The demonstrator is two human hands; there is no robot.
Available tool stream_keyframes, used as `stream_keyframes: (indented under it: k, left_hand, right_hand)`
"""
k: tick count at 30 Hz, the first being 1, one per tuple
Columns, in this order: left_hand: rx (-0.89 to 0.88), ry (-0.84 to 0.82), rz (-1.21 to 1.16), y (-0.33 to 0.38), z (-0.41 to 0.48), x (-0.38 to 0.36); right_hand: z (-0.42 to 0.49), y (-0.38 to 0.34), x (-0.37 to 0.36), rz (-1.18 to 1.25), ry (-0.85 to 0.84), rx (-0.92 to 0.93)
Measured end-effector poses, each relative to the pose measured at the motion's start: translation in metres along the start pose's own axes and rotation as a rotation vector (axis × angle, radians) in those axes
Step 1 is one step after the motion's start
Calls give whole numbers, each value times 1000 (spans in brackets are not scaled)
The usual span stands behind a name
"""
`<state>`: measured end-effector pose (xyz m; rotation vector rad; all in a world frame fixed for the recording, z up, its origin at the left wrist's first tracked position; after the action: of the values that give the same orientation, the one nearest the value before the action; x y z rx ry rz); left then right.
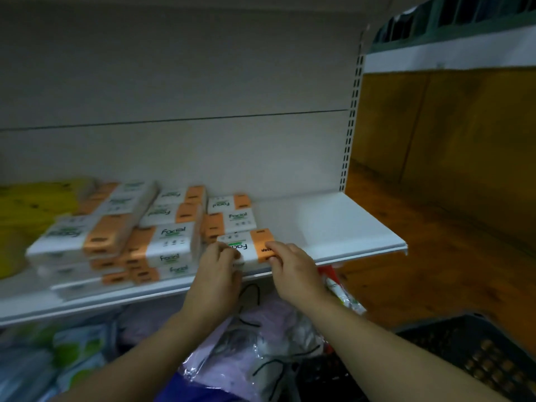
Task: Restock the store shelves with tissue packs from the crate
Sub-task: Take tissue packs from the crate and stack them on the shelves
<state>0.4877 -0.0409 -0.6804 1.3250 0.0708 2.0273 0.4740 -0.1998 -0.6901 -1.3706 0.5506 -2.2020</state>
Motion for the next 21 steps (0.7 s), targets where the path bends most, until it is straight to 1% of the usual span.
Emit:
stream_keyframes:
  k: [3, 4, 7, 9, 10, 12, 14, 17, 18, 21]
  left_hand:
    - [-101, -72, 183, -2, -4, 1]
    - [-106, -102, 253, -3, -6, 2]
    - [-31, -192, 324, -3, -5, 4]
    - [-29, -197, 335, 5, -9, 0]
    - [-53, -186, 333, 13, -12, -3]
    - [-121, -179, 325, 36, -19, -18]
    - [-137, -202, 331, 49, -23, -33]
    - [-128, -198, 372, 49, -18, -49]
    - [-120, -186, 376, 44, -16, -48]
    - [-98, -129, 401, 30, -13, -40]
  right_hand:
    - [4, -10, -7, -36, 18, 29]
    - [5, -13, -10, -45, 13, 28]
    - [4, -15, -14, -20, -29, 23]
    - [-4, -10, -8, 52, -51, 13]
    - [-9, -5, -1, 68, -28, 20]
    - [-28, 21, 16, 25, 39, 5]
    - [-49, 52, 32, -58, 58, -26]
    - [-82, 95, 44, -86, -46, -174]
    - [-87, 103, 47, -75, -54, -215]
    - [-92, 110, 50, -40, -31, -222]
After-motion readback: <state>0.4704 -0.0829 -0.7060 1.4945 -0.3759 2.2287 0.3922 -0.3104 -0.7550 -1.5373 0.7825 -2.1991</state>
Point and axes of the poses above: each hand's wrist, its own z-axis towards the middle knuckle, its own x-axis out of the back of the hand, y = z × x, the point moved 4 cm from there along z, towards the middle knuckle, and after that the axes turned 1 degree about -z, right-handed, at the moved point
